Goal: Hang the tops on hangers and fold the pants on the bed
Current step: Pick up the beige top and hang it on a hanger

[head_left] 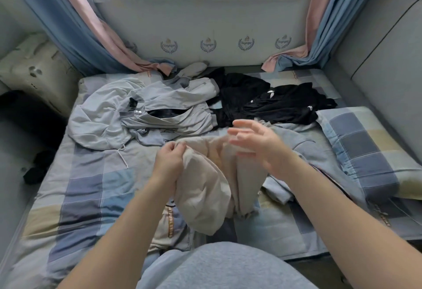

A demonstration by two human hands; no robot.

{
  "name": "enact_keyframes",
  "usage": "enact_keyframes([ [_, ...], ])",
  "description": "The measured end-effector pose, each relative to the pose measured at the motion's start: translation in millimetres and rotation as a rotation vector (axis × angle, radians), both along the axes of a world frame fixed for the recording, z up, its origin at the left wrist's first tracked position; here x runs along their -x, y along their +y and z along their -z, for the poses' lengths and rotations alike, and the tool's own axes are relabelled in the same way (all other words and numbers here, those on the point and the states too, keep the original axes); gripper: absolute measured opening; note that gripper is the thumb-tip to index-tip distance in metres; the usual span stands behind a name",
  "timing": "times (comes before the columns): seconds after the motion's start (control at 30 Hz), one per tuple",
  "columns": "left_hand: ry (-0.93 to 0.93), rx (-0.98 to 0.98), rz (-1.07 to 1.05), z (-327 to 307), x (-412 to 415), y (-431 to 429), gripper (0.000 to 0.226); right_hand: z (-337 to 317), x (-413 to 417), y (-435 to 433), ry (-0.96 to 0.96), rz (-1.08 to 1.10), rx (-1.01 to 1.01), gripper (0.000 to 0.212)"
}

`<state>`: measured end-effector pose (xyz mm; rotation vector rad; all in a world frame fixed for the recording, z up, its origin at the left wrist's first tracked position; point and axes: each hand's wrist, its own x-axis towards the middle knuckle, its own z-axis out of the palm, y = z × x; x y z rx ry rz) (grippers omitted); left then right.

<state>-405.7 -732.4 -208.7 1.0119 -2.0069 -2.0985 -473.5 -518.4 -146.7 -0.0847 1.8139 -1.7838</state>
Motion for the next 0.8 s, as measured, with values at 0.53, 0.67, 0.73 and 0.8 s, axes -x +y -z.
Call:
enact_keyframes([
  [0.53,-0.001,-0.678,0.044,-54,7,-9,0.014,64,-53,-30,0.463,-0.070,-0.375,0.023],
  [0.67,0.085,-0.730,-0.028,-50,6,-11,0.015,49,-40,-23,0.428,0.031,-0.299,0.026],
  [0.73,0.129,-0.742,-0.048,-47,5,-14,0.017,40,-31,-21,0.358,0.125,-0.217,0.028],
  [0.8,0.138,-0.659,0.086,-41,2,-17,0.036,27,-23,-20,0.256,0.194,-0.137,0.029],
])
